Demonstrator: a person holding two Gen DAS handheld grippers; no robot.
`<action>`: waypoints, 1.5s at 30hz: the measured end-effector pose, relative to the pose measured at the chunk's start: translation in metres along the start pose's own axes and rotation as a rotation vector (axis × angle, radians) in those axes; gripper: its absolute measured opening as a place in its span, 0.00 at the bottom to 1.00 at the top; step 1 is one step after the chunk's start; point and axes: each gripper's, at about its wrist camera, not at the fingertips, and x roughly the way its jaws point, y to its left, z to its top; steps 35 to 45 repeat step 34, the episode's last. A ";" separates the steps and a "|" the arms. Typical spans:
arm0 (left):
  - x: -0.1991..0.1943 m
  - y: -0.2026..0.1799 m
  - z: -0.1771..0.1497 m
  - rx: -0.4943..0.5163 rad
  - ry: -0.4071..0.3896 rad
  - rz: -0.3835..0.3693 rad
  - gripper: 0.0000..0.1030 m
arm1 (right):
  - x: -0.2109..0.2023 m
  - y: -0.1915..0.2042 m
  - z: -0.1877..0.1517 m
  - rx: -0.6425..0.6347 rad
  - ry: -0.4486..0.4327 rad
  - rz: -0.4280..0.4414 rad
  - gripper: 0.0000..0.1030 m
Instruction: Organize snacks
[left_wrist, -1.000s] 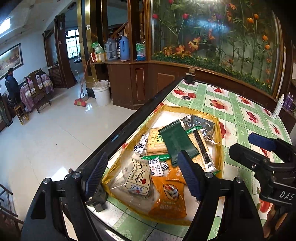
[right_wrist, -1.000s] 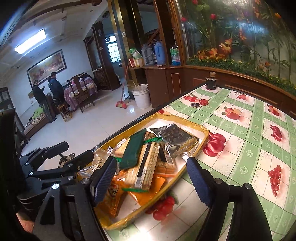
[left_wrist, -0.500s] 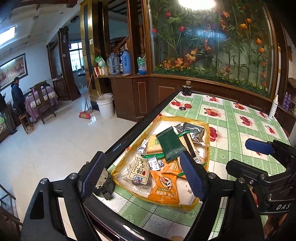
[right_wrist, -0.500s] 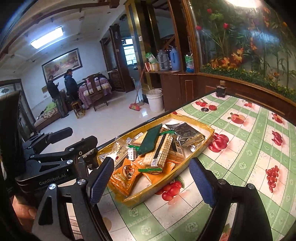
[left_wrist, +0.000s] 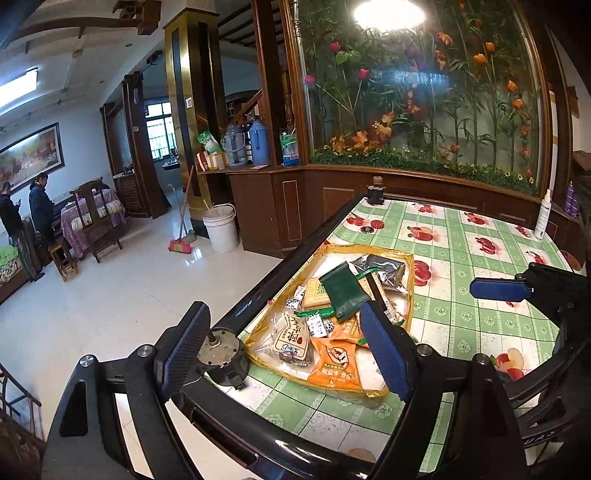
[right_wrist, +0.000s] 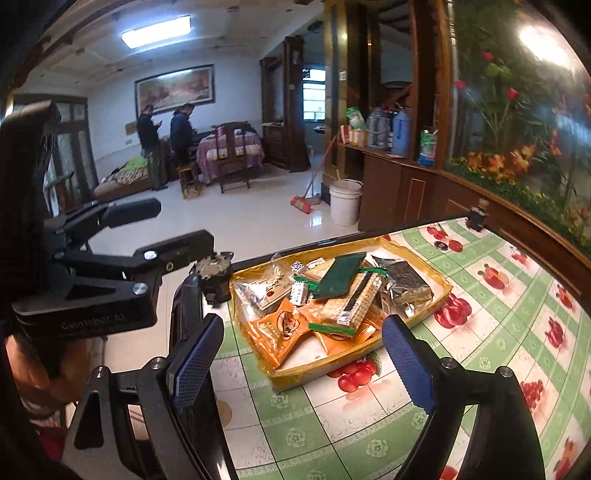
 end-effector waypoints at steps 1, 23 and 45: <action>-0.001 0.001 -0.001 -0.003 0.003 -0.002 0.82 | 0.001 0.002 0.000 -0.017 0.008 0.004 0.86; -0.010 0.010 -0.012 -0.010 0.007 0.005 0.82 | 0.015 0.018 0.002 -0.125 0.051 0.010 0.86; -0.017 0.017 -0.010 -0.025 -0.004 -0.002 0.82 | 0.019 0.025 0.008 -0.151 0.053 0.035 0.86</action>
